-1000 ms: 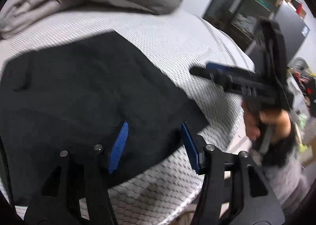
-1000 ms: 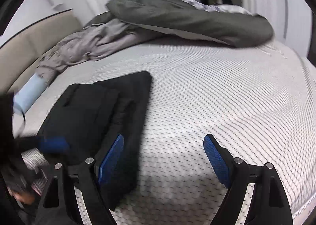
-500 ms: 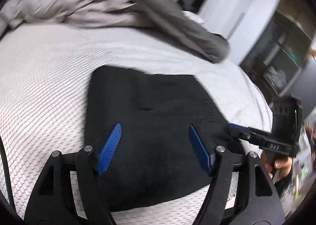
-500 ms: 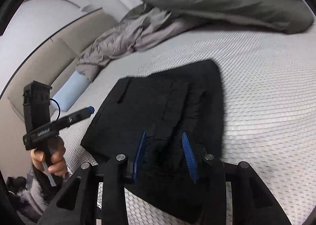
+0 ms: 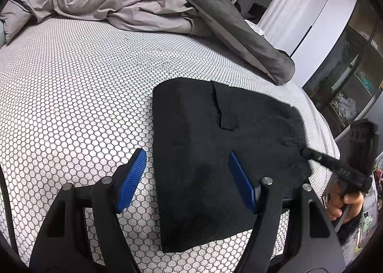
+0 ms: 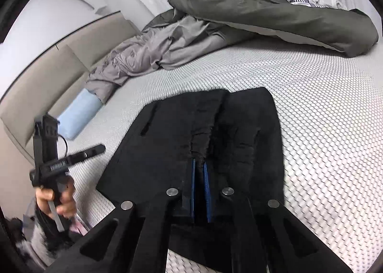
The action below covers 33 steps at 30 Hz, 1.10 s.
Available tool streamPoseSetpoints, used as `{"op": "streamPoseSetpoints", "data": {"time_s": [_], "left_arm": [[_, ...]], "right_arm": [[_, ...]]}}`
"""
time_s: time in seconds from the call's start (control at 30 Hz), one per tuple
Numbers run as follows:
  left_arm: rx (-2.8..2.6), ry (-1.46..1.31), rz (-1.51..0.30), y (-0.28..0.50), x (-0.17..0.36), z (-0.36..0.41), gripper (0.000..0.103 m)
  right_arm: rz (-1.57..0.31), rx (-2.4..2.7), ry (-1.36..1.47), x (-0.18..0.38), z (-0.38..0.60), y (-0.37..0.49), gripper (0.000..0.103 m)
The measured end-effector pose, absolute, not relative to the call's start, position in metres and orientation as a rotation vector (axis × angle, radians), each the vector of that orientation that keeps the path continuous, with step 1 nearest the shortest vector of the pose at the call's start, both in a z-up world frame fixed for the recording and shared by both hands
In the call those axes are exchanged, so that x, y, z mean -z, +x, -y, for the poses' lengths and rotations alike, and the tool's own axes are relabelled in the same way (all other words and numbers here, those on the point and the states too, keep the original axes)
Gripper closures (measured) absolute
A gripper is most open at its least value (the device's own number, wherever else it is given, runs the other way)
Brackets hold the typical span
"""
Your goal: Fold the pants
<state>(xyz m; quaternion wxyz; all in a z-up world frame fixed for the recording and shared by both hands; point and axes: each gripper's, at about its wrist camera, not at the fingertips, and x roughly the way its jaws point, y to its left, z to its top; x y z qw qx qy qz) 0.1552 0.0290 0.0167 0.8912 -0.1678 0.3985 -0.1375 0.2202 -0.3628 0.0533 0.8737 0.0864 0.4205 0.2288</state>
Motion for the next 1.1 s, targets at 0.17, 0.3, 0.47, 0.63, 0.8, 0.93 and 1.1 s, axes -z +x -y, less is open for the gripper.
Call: {"op": "streamPoseSetpoints", "data": {"time_s": [0.17,0.3,0.47,0.63,0.8,0.93,1.1], "left_arm": [[0.282,-0.329,-0.843,0.159,-0.016,-0.018,0.035],[0.297,-0.303,-0.842,0.161,-0.016,-0.008,0.035],[0.286,-0.27,-0.863,0.168,-0.009,0.002,0.035],[0.281,-0.244,-0.871,0.166,-0.005,0.006,0.035],[0.282,-0.221,-0.87,0.16,-0.004,0.005,0.035],[0.274,-0.205,-0.879,0.157,0.001,0.002,0.035],[0.266,-0.212,-0.883,0.155,0.003,-0.004,0.035]], "right_arm": [[-1.017,-0.372,0.231,-0.011,0.384,0.239,0.091],[-0.991,-0.46,0.431,-0.015,0.413,0.241,0.063],[-1.004,-0.541,0.506,-0.01,0.412,0.246,0.06],[-1.024,-0.524,0.427,-0.013,0.398,0.244,0.059],[-0.967,-0.617,0.413,-0.032,0.391,0.235,0.058],[-1.037,-0.598,0.389,-0.014,0.381,0.244,0.058],[-1.031,-0.59,0.321,-0.004,0.36,0.254,0.087]]}}
